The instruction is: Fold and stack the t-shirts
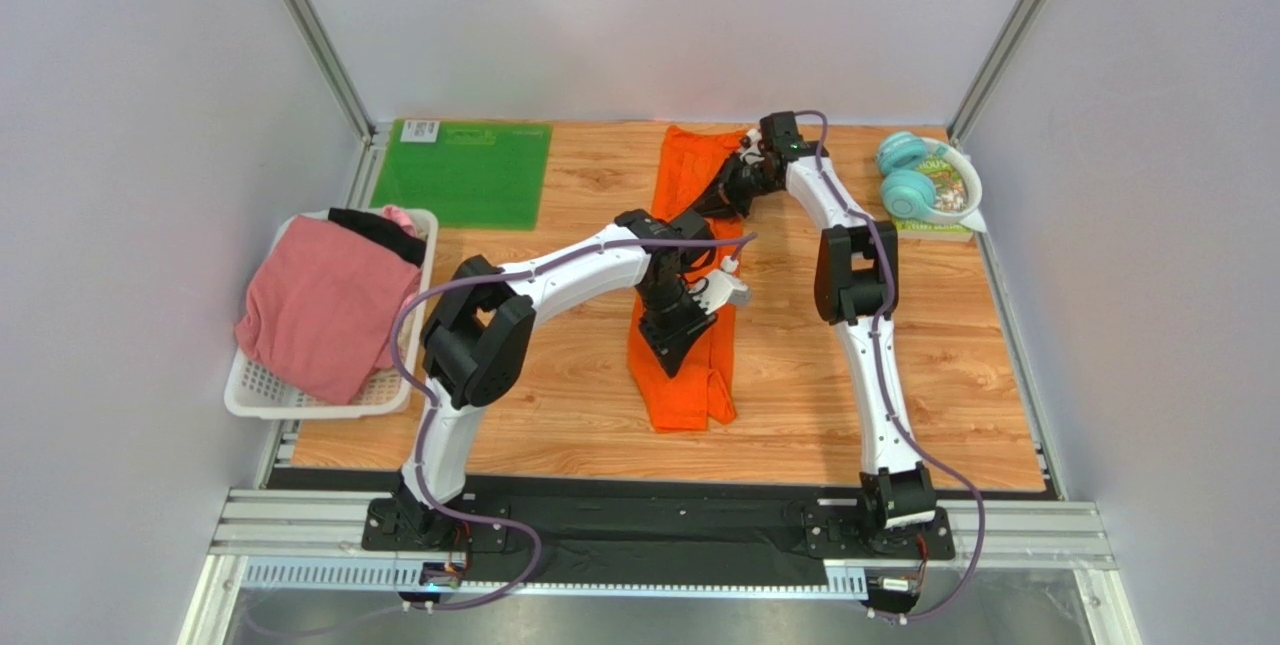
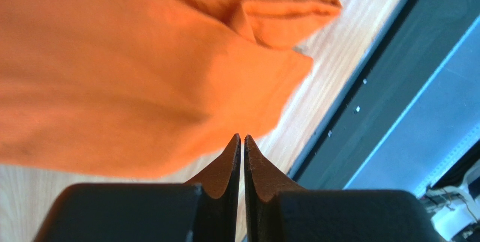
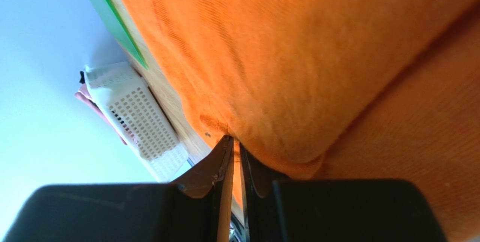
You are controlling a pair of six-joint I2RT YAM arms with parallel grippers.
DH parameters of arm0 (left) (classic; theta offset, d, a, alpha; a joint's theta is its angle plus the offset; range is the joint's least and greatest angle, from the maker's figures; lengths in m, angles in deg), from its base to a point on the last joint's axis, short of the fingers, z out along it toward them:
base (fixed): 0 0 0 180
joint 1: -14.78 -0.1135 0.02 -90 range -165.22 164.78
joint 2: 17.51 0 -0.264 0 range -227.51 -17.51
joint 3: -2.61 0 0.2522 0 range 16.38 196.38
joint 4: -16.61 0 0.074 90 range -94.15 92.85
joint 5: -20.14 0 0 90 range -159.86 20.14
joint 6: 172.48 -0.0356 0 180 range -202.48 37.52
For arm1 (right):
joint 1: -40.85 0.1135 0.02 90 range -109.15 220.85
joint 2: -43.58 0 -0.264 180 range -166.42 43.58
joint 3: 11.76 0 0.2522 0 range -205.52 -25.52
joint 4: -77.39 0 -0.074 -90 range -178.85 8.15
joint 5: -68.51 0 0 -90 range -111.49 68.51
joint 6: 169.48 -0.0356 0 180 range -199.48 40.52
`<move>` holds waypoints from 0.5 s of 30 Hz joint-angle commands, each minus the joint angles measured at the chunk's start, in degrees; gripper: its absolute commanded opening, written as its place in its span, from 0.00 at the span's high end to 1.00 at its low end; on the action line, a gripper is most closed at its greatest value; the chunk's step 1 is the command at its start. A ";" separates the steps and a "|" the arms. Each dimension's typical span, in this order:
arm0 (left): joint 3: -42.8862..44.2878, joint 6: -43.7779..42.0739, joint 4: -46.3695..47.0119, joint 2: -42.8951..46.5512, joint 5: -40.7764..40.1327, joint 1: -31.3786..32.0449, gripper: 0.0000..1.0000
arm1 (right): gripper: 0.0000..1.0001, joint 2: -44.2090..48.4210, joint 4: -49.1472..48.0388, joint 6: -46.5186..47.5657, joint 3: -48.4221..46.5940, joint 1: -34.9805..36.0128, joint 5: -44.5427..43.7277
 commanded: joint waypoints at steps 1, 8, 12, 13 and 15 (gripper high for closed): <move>1.14 -2.92 -6.10 7.86 4.19 -1.64 0.90 | 0.82 5.96 -3.43 4.28 3.26 -0.16 0.33; -12.10 -4.50 -4.97 25.44 6.69 -5.78 0.87 | 0.57 36.26 -1.18 13.53 25.76 3.79 -14.69; -21.08 -3.89 -4.26 23.79 5.37 -5.08 0.88 | 0.50 51.33 2.63 14.69 41.72 8.70 -23.93; -23.53 -3.19 -3.83 23.26 6.41 -4.56 0.88 | 0.50 54.14 2.46 14.26 45.54 9.15 -22.46; -25.48 -2.31 -2.16 22.38 6.16 -3.15 0.88 | 0.50 60.28 0.00 12.42 58.32 10.90 -21.13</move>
